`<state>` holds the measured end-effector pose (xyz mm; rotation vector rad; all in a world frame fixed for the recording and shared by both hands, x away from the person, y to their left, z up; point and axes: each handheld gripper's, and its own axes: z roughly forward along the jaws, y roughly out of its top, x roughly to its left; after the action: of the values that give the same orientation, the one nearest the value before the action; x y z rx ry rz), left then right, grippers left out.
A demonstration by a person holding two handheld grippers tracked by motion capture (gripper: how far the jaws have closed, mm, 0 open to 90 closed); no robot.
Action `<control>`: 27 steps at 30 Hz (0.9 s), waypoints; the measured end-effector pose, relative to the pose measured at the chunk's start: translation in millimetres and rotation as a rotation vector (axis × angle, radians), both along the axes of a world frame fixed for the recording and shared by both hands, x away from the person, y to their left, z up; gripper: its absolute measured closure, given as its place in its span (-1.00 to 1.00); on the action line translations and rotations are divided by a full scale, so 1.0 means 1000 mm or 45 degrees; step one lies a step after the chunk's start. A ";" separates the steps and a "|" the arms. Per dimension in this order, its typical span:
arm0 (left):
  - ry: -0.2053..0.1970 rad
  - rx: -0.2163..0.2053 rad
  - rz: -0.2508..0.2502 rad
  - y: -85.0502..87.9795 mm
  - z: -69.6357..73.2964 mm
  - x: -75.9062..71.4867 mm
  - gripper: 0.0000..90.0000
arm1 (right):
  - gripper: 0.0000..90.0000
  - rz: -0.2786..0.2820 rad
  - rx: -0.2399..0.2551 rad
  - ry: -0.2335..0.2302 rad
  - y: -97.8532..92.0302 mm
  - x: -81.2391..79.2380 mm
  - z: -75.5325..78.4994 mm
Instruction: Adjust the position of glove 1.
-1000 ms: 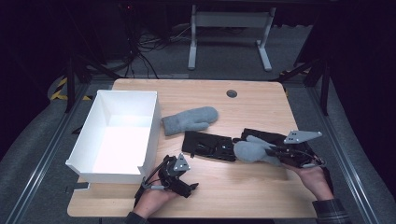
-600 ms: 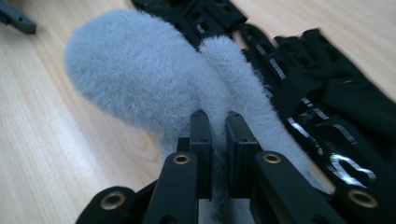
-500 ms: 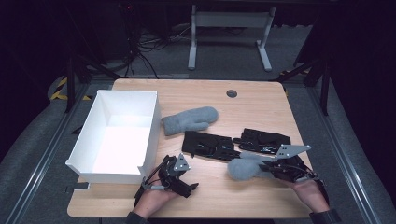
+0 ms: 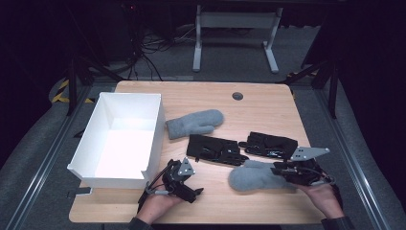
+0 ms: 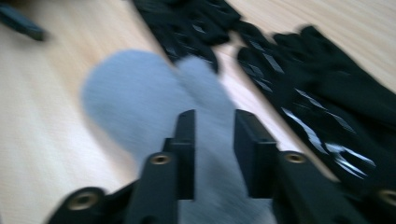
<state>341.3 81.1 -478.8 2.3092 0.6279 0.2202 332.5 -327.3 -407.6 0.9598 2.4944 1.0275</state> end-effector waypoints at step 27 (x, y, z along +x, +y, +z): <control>0.021 0.034 0.031 -0.003 0.009 -0.004 -0.70 | 1.00 -0.025 -0.107 0.108 -0.028 -0.003 -0.029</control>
<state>336.9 78.0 -469.9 2.3322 0.6650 0.2226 329.7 -355.0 -436.7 1.0208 2.5688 0.8860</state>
